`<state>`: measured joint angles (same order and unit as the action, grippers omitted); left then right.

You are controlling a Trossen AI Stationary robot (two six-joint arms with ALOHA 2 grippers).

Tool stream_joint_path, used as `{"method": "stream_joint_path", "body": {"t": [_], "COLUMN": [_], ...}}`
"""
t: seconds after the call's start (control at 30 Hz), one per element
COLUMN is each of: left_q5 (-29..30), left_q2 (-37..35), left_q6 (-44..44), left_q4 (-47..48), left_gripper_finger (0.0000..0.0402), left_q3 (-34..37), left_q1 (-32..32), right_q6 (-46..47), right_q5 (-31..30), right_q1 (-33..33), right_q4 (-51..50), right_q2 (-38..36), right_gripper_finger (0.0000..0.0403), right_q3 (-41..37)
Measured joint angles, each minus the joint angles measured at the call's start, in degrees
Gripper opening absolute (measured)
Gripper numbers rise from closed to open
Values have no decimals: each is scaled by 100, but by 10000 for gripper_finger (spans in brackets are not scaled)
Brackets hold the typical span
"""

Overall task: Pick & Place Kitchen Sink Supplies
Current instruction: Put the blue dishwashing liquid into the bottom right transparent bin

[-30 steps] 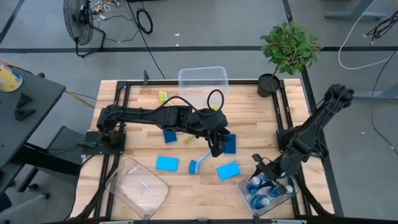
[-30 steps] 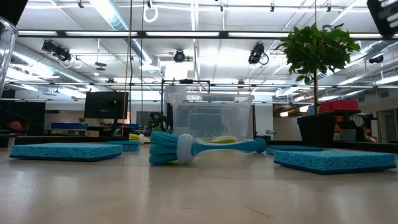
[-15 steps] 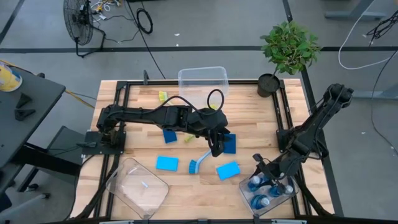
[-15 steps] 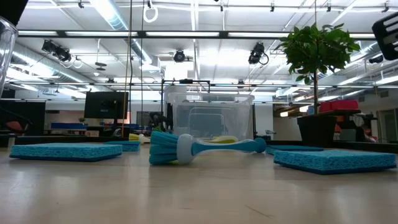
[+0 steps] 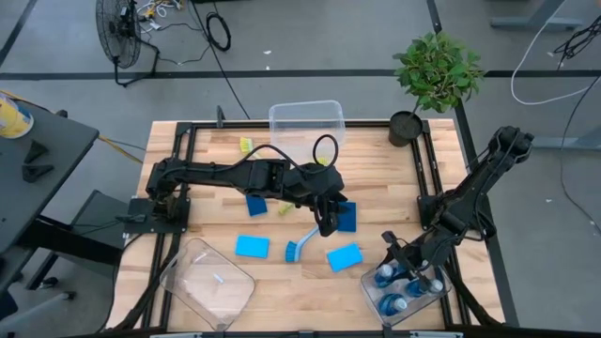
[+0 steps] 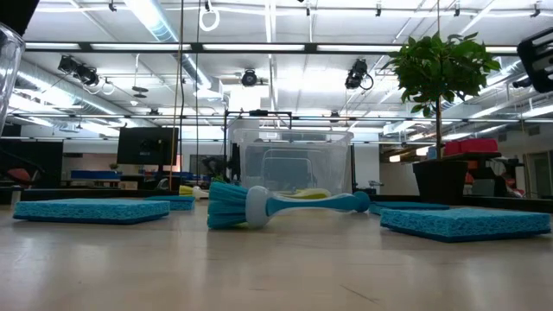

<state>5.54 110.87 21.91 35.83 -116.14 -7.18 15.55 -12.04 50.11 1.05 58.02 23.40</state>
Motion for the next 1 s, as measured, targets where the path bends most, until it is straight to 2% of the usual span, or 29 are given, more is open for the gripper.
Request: {"method": "stream_joint_path", "body": {"t": [0.27,0.7,1.0], "left_q5": [0,1,1], "left_q2": [0,0,0], "left_q6": [0,0,0], "left_q4": [-1,-4,-4], "left_gripper_finger": [139,139,139], "left_q3": [0,0,0], "left_q1": [-2,-1,-2], "right_q6": [-255,-232,-231], "right_q5": [3,109,165], "right_q1": [0,0,-4], "right_q4": [238,263,266], "right_q2": [0,0,0], "right_gripper_finger": [178,214,217], "right_q3": [0,0,0]}}
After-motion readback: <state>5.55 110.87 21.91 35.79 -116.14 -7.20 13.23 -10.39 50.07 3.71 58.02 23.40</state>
